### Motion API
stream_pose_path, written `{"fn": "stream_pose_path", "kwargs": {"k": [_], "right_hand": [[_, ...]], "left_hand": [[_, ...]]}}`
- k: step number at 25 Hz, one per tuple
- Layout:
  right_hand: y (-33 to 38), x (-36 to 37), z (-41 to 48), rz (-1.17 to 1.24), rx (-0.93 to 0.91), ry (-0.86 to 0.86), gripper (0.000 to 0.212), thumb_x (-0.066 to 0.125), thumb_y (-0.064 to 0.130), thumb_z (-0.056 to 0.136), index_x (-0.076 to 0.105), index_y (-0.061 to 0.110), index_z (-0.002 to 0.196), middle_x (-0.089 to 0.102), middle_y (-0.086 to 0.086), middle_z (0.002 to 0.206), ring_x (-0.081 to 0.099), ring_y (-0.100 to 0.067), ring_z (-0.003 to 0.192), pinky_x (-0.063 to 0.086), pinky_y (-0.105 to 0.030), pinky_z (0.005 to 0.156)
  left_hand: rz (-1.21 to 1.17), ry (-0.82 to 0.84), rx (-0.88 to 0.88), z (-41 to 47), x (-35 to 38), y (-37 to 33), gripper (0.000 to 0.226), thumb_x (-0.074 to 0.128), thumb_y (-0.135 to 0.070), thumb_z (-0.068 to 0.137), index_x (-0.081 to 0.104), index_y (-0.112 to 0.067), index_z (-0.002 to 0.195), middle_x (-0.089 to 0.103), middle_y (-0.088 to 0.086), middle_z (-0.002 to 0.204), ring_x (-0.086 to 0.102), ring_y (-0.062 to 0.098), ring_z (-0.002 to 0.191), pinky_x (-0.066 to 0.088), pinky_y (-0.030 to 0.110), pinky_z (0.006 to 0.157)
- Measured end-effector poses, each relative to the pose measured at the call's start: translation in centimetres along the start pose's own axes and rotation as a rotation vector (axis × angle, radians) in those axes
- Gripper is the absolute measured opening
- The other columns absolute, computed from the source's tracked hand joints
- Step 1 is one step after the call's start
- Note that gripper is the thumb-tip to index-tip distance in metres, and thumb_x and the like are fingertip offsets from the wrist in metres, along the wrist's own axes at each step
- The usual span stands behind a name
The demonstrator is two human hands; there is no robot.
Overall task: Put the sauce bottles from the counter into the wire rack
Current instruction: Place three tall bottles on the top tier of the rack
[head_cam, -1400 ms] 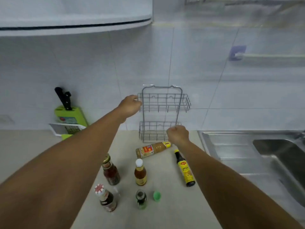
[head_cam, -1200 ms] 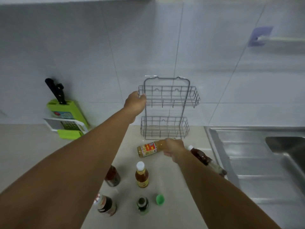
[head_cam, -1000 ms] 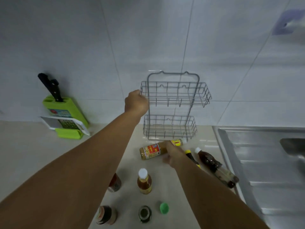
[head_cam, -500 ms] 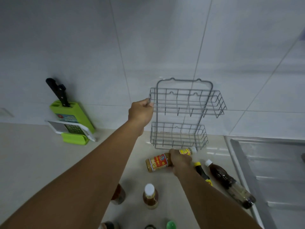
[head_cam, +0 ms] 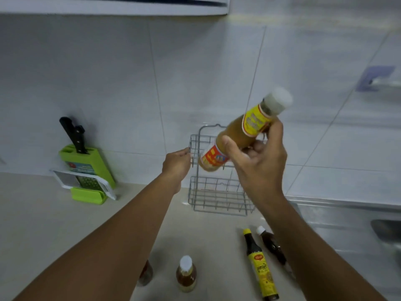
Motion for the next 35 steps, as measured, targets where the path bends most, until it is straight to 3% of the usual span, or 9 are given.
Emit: {"fn": "stream_pose_path", "kwargs": {"k": [4,11,15,27,29,31,33,35], "right_hand": [[0.5,3.6,5.4,-0.170,-0.074,0.118,0.079,0.086,0.024,0.081,0.042,0.021,0.146,0.058,-0.003,0.136,0.068,-0.027,0.117,0.063,-0.045,0.091],[-5.2,8.2,6.4,-0.322,0.014,0.291,0.077,0.084,0.027,0.081,0.041,0.029,0.145,0.058,-0.004,0.135,0.065,-0.029,0.119,0.059,-0.052,0.097],[-6.5,9.3,5.9,-0.360,0.045,0.318,0.077,0.084,0.026,0.083,0.041,0.025,0.147,0.059,-0.006,0.139,0.062,-0.028,0.123,0.058,-0.051,0.100],[-7.6,10.2,5.4,-0.470,0.124,0.430,0.072,0.082,0.033,0.084,0.046,0.018,0.144,0.059,-0.007,0.139,0.063,-0.029,0.121,0.057,-0.048,0.102],[-7.7,10.1,5.2,-0.482,0.140,0.453,0.070,0.083,0.032,0.084,0.047,0.016,0.142,0.061,-0.008,0.136,0.064,-0.029,0.119,0.057,-0.048,0.101],[-7.8,9.8,5.1,-0.479,0.184,0.485,0.074,0.084,0.029,0.084,0.045,0.016,0.145,0.060,-0.008,0.139,0.063,-0.029,0.121,0.056,-0.048,0.104],[-8.0,9.4,4.9,-0.464,0.237,0.544,0.082,0.084,0.027,0.083,0.039,0.017,0.151,0.058,-0.007,0.144,0.061,-0.029,0.126,0.054,-0.046,0.106],[-7.9,8.2,4.6,-0.468,0.273,0.564,0.086,0.084,0.028,0.084,0.035,0.020,0.155,0.058,-0.007,0.143,0.058,-0.025,0.129,0.053,-0.043,0.106]], "left_hand": [[-0.045,-0.004,-0.005,-0.2,-0.1,0.2,0.037,0.055,-0.023,0.096,0.065,-0.025,0.132,0.063,-0.001,0.139,0.059,0.025,0.127,0.044,0.043,0.113],[-0.053,-0.020,0.021,-0.1,0.0,-0.3,0.038,0.049,-0.024,0.100,0.063,-0.025,0.135,0.065,0.003,0.136,0.059,0.026,0.125,0.048,0.044,0.110],[-0.045,-0.022,0.045,-0.1,0.1,-0.5,0.035,0.046,-0.022,0.102,0.065,-0.025,0.132,0.068,0.002,0.131,0.062,0.023,0.119,0.049,0.041,0.107],[-0.043,0.006,0.035,0.1,0.4,0.1,0.035,0.044,-0.026,0.104,0.062,-0.025,0.135,0.065,0.002,0.133,0.059,0.024,0.124,0.044,0.044,0.111],[-0.053,0.032,0.008,0.2,0.6,0.7,0.030,0.041,-0.031,0.104,0.068,-0.026,0.116,0.065,0.004,0.124,0.058,0.024,0.120,0.043,0.043,0.110],[-0.042,0.026,-0.074,-0.1,0.6,1.7,0.027,0.035,-0.032,0.102,0.059,-0.023,0.094,0.062,0.005,0.103,0.057,0.025,0.107,0.045,0.042,0.101],[0.022,0.034,-0.152,-0.8,0.6,2.6,0.019,0.033,-0.026,0.099,0.048,-0.015,0.102,0.057,0.006,0.091,0.057,0.027,0.103,0.045,0.039,0.093],[0.160,0.123,-0.193,-1.8,1.6,3.1,0.019,0.036,-0.021,0.098,0.045,-0.012,0.112,0.059,0.009,0.101,0.062,0.029,0.109,0.049,0.038,0.096]]}}
Point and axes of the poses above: each hand's wrist, its own z-axis towards the middle knuckle, its own x-axis out of the palm, y = z × x, the point moved 9 cm from there along z, towards the middle knuckle
